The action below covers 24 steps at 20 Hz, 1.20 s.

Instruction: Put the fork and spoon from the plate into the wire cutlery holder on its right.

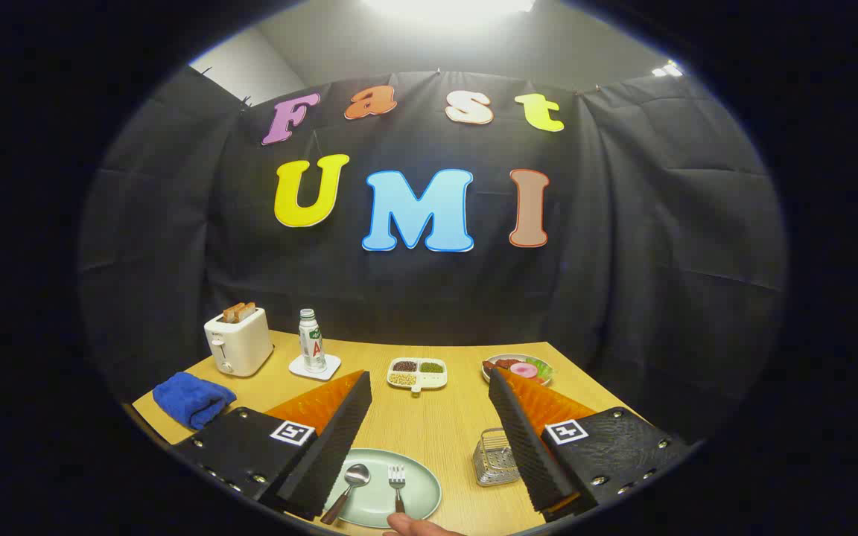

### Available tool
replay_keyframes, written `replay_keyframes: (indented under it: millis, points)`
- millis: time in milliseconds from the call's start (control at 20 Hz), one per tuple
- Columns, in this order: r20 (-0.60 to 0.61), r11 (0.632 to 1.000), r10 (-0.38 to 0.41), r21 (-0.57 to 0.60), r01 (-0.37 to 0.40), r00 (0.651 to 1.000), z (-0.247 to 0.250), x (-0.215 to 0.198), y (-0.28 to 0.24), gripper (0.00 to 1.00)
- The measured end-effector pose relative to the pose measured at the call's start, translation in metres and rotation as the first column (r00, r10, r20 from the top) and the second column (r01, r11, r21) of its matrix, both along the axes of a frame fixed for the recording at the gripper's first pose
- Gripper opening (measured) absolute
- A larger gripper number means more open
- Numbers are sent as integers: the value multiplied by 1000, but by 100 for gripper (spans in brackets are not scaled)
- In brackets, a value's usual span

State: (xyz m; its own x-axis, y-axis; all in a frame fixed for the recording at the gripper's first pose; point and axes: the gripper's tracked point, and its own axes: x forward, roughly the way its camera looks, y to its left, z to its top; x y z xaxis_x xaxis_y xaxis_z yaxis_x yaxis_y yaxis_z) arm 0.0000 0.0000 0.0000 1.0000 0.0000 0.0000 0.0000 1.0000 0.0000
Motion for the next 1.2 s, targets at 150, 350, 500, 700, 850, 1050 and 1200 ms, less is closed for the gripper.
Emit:
replay_keyframes:
  millis: [150,350,500,700,850,1050,1200]
  points:
    - [17,1000,-4,1,4,1000,6,-3,-3,97]
    - [92,1000,-5,11,4,996,32,-6,-2,97]
    - [131,1000,-5,11,4,991,49,-9,0,97]
    - [170,1000,-3,7,2,985,68,-14,2,97]
    - [208,1000,6,5,-7,978,76,-18,4,97]
    - [193,1000,8,-5,-7,981,70,-15,1,97]
    - [207,1000,7,12,-9,978,72,-13,-1,97]
